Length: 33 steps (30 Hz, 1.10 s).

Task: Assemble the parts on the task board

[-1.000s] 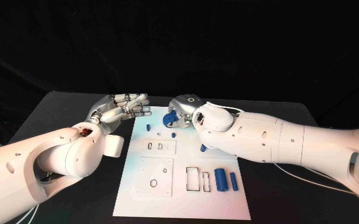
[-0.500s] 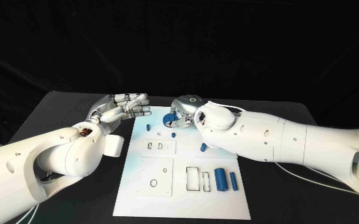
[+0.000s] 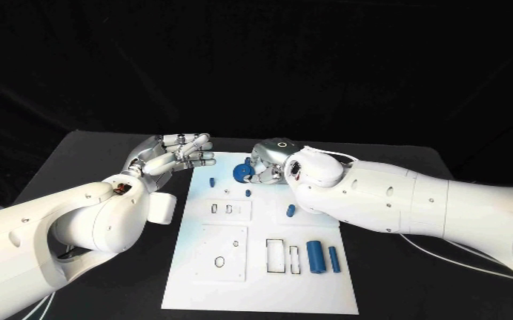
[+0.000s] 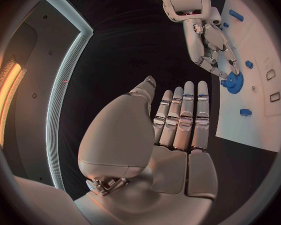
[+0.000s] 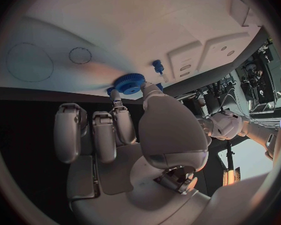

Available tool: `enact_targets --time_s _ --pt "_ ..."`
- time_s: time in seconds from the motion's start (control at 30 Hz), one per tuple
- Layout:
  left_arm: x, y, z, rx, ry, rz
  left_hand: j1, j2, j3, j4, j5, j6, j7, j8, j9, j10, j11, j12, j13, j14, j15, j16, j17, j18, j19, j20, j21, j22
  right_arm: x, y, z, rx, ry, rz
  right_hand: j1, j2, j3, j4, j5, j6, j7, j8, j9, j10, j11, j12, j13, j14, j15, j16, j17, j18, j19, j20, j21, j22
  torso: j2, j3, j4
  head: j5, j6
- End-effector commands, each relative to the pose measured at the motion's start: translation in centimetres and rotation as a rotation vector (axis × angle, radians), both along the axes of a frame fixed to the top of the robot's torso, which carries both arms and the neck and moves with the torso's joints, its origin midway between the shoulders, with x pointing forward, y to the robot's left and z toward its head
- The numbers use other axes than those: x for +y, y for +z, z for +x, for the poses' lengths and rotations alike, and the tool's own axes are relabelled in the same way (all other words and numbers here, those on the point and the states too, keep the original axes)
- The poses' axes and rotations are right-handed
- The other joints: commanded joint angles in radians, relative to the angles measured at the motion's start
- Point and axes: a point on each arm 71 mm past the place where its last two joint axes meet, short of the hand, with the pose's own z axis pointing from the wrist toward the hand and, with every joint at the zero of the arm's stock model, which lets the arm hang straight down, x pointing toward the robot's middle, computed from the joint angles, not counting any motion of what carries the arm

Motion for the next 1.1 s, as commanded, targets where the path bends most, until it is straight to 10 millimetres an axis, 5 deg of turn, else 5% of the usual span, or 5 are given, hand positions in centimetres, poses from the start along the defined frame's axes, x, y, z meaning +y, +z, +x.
enact_targets --time_s 0.03,0.37,0.57,0.73,1.1 --pt "-0.1 0.1 0.0 -0.009 -0.010 -0.002 0.013 0.001 0.000 -0.009 -0.003 0.000 0.004 -0.005 -0.002 -0.006 0.003 -0.007 -0.002 0.001 0.008 -0.005 0.001 0.004 0.008 -0.001 0.007 -0.001 -0.6 0.5 -0.5 -0.048 0.001 0.033 -0.001 -0.009 -0.001 -0.002 0.005 0.001 -0.003 -0.006 0.001 0.008 0.001 0.007 0.062 0.092 0.000 0.006 0.210 -0.018 0.010 0.000 0.005 0.077 0.000 0.0002 -0.0019 0.002 0.000" --pt "0.2 0.1 0.1 -0.009 -0.005 -0.001 0.014 0.001 0.000 -0.010 -0.003 0.000 0.004 -0.006 -0.002 -0.006 0.003 -0.007 -0.002 0.002 0.008 -0.006 0.001 0.004 0.008 -0.001 0.007 -0.001 -7.7 2.7 -1.9 0.020 -0.020 0.202 0.116 -0.040 0.031 -0.045 -0.040 0.020 -0.016 -0.014 0.005 0.008 -0.010 0.005 0.061 0.084 -0.010 -0.006 0.176 -0.009 -0.014 -0.006 -0.030 0.046 -0.003 0.0020 -0.0083 -0.015 0.008" --pt "0.3 0.0 0.2 -0.007 -0.006 0.000 0.017 0.002 0.001 -0.015 -0.004 0.002 0.004 -0.007 -0.001 0.008 0.000 -0.001 0.001 0.004 0.007 -0.008 0.003 0.004 0.008 -0.002 0.008 -0.001 -13.5 3.0 -1.9 0.099 -0.084 0.313 0.195 -0.057 0.044 -0.098 -0.073 0.015 -0.024 -0.032 0.000 0.002 -0.019 -0.002 0.055 0.084 -0.017 -0.007 0.175 -0.007 -0.020 -0.015 -0.039 0.041 -0.005 0.0075 -0.0197 -0.015 0.013" --pt "0.3 0.0 0.3 -0.007 -0.006 0.001 0.017 0.002 0.000 -0.016 -0.004 0.003 0.004 -0.009 -0.001 0.014 0.000 0.000 0.002 0.005 0.006 -0.009 0.004 0.004 0.008 -0.002 0.008 -0.001 -17.3 2.5 -1.9 0.106 -0.150 0.324 0.215 -0.065 0.043 -0.115 -0.077 0.004 -0.008 -0.045 -0.004 -0.003 -0.007 -0.008 0.049 0.083 -0.011 -0.009 0.172 -0.007 -0.021 -0.013 -0.043 0.040 -0.004 0.0136 -0.0226 -0.012 0.012" --pt "0.7 -0.1 0.5 -0.008 0.005 0.005 0.017 0.002 0.000 -0.017 -0.004 0.003 0.003 -0.009 -0.001 0.014 0.000 0.000 0.002 0.006 0.006 -0.009 0.004 0.004 0.008 -0.002 0.009 -0.001 -19.1 -0.3 -2.1 0.161 -0.178 0.325 0.230 -0.066 0.044 -0.126 -0.074 -0.008 0.006 -0.056 -0.008 -0.008 0.005 -0.014 0.044 0.084 0.001 -0.008 0.174 -0.007 -0.024 -0.004 -0.048 0.037 -0.003 0.0184 -0.0228 -0.012 0.005"
